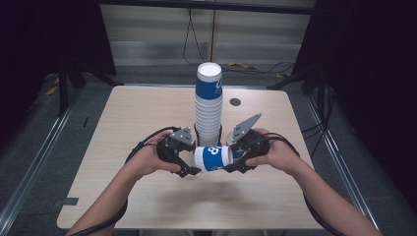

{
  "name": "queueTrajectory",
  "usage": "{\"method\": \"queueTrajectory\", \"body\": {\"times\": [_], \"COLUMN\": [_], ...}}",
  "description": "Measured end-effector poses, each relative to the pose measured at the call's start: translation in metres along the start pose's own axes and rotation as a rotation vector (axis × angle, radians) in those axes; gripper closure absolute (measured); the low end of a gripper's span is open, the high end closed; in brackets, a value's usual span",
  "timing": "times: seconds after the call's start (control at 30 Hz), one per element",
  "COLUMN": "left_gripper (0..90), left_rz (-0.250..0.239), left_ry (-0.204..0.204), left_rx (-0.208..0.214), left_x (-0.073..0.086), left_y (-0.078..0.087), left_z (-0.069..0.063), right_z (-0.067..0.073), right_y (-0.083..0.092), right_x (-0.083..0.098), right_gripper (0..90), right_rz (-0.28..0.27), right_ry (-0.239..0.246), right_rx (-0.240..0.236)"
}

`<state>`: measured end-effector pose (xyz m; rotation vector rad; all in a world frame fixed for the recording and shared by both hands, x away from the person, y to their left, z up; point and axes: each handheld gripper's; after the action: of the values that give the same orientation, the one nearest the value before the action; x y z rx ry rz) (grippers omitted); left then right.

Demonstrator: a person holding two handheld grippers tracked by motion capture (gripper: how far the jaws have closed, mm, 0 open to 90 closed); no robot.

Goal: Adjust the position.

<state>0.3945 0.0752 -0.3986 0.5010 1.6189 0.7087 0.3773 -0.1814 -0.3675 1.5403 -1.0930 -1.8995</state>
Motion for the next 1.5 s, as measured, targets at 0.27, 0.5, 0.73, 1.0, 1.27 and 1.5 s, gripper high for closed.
{"method": "queueTrajectory", "body": {"times": [0.27, 0.5, 0.73, 1.0, 1.27, 1.5], "left_gripper": [16.0, 16.0, 16.0, 15.9, 15.8, 15.4], "left_rz": [-0.027, -0.044, -0.074, -0.075, -0.074, -0.068], "left_ry": [0.034, 0.044, 0.070, 0.064, 0.057, 0.053], "left_rx": [-0.017, -0.013, -0.024, -0.024, -0.023, -0.028], "left_x": [0.003, 0.008, 0.009, 0.008, 0.006, 0.005], "left_y": [0.004, 0.005, 0.002, -0.002, -0.005, -0.004], "left_z": [0.000, 0.002, 0.003, 0.001, 0.001, 0.002], "right_z": [-0.001, -0.003, -0.003, -0.004, -0.003, -0.003], "right_y": [0.003, 0.006, 0.006, 0.005, 0.002, 0.004], "right_x": [0.003, 0.006, 0.003, 0.000, -0.001, -0.001], "right_gripper": [31.1, 31.1, 31.0, 31.1, 31.0, 31.1], "right_rz": [-0.016, -0.043, -0.056, -0.074, -0.072, -0.080], "right_ry": [-0.010, -0.018, -0.037, -0.033, -0.026, -0.023], "right_rx": [0.002, 0.016, 0.009, 0.001, -0.013, -0.009]}}
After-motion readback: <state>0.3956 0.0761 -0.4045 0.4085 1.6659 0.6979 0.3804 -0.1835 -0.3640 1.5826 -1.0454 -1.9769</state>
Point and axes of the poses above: each handheld gripper's, and its own axes: y roughly backward along the jaws, x roughly out of its underside, z roughly to its left, and after that the axes turned 1 degree about -z, right-handed
